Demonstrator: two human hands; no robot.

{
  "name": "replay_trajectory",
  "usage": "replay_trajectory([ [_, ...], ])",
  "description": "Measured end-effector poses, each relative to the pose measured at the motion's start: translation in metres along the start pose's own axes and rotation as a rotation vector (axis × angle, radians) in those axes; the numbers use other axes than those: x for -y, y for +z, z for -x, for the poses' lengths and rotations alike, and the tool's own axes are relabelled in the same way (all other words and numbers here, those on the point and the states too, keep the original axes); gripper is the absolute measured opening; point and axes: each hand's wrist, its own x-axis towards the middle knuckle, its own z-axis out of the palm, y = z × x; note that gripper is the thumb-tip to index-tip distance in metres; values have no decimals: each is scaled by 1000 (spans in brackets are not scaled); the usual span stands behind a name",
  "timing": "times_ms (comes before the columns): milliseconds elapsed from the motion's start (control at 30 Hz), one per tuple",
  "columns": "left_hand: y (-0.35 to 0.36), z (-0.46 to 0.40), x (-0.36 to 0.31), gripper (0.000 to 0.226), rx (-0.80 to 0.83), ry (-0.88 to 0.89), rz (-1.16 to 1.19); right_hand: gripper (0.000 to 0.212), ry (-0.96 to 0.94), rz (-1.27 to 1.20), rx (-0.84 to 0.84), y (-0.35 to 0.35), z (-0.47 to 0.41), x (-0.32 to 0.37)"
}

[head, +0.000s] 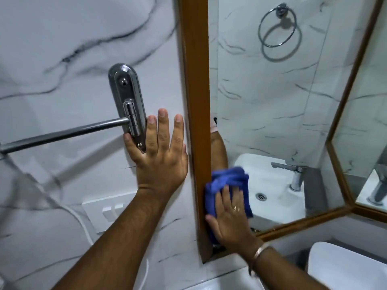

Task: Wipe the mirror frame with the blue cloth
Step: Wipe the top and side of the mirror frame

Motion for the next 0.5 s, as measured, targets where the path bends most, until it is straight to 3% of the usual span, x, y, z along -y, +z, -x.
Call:
replay_trajectory([
  [100, 0, 0, -1, 64, -17, -2, 7, 74, -59, -119, -301, -73, -91, 3],
  [267, -2, 2, 1, 62, -8, 8, 7, 66, -56, -163, -562, -172, -205, 13],
  [400, -2, -1, 2, 61, 8, 15, -24, 59, -54, -167, -668, -167, -216, 9],
  [500, -3, 1, 2, 61, 14, 7, -15, 64, -18, -208, -569, -111, -160, 6],
])
